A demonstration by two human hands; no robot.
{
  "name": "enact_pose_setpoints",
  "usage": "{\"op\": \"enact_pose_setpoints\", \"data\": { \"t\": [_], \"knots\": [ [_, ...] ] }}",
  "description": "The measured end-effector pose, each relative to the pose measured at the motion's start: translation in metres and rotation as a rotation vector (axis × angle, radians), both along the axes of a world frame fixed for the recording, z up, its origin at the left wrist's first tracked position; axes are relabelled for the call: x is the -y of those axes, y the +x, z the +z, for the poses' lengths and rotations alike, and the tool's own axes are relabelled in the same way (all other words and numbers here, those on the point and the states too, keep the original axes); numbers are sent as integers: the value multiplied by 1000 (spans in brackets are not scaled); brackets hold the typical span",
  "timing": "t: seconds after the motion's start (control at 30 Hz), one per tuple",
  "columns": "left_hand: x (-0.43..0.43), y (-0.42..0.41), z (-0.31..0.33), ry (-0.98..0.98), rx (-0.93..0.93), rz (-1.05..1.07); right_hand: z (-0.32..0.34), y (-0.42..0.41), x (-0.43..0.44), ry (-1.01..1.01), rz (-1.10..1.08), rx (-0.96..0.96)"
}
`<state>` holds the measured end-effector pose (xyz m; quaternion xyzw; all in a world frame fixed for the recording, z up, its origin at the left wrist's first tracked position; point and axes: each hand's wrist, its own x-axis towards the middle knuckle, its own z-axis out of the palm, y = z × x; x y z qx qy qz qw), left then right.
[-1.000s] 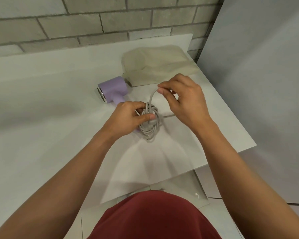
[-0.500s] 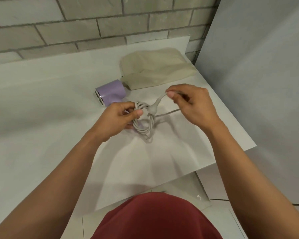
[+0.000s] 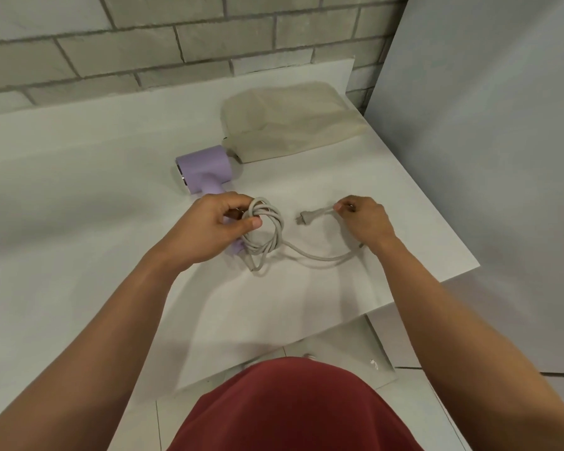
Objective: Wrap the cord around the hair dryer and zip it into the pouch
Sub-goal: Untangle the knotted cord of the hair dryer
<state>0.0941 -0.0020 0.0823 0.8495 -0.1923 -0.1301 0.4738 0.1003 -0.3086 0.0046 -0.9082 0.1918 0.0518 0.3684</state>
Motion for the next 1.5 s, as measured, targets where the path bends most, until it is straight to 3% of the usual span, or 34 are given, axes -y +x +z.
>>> {"op": "enact_pose_setpoints", "data": {
  "t": [0.13,0.2,0.3,0.37,0.4,0.6,0.7,0.8,0.9,1.07,1.13,1.27,1.5],
  "knots": [
    [1,-4,9,-26,55,8,-4,1,-5,-393,105,-67],
    [0,-6,11,-38,80,-5,6,0,-13,-487,175,15],
    [0,-8,11,-82,115,-29,42,-5,-36,-59,184,170],
    [1,-10,12,-89,195,-48,68,-14,-54,333,186,43],
    [2,-12,12,-86,245,-63,81,-18,-61,415,220,-51],
    [3,-18,9,-36,579,-153,99,-30,-68,480,468,-331],
    [5,-24,3,59,825,-226,95,-35,-67,611,476,-302],
    [6,-28,-3,122,934,-262,90,-38,-67,685,361,-213],
    [4,-38,-3,72,788,-267,86,-47,-69,708,255,-108],
    [11,-45,11,-313,31,301,83,-65,-82,570,201,111],
    [11,-40,17,-267,-192,293,80,-70,-89,491,222,209],
    [15,-38,17,-168,-185,168,77,-73,-99,356,245,324],
    [16,-37,10,-243,-122,330,81,-75,-81,338,208,207]
  ]
}}
